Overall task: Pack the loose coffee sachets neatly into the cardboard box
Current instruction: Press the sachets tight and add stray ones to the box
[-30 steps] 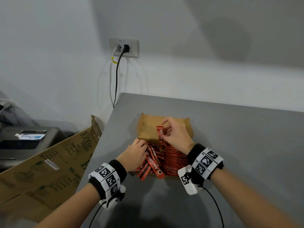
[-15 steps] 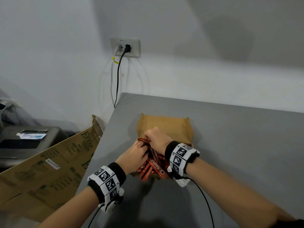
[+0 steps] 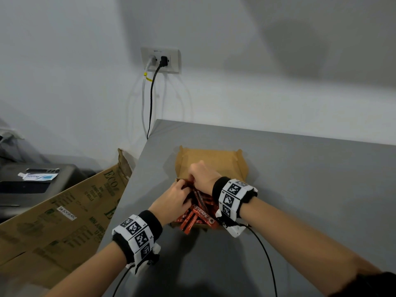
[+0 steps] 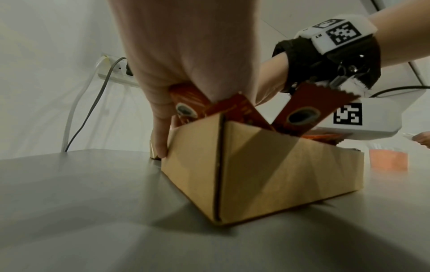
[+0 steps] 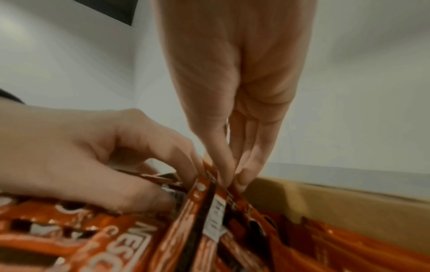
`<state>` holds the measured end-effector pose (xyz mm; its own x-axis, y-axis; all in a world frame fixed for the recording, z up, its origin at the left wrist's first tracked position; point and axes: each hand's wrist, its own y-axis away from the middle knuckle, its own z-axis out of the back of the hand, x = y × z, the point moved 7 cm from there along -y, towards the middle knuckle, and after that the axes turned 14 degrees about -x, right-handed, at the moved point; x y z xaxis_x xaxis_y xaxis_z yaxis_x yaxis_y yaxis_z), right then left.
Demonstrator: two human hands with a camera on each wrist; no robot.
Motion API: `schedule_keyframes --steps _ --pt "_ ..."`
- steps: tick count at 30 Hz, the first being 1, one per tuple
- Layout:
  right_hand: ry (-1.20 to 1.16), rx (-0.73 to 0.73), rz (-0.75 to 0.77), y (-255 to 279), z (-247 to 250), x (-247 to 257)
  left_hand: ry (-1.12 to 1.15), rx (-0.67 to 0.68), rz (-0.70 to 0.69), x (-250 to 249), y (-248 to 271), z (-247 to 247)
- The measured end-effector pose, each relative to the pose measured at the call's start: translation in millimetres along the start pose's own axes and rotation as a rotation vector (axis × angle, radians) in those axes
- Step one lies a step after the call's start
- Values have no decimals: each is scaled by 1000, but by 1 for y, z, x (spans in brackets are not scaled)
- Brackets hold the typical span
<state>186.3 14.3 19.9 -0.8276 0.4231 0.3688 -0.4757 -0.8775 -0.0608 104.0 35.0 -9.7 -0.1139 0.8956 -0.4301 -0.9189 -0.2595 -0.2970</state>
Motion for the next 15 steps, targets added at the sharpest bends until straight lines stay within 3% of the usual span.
schedule_keyframes --steps 3,8,11,15 --pt "68 25 30 2 -2 8 -68 8 -66 -9 -1 5" --pt "158 21 49 5 -4 13 -13 -23 17 -1 1 1" --pt "79 5 18 4 -5 6 8 -35 19 0 0 0" --pt "-38 -132 -99 6 5 -15 12 -72 6 -3 1 3"
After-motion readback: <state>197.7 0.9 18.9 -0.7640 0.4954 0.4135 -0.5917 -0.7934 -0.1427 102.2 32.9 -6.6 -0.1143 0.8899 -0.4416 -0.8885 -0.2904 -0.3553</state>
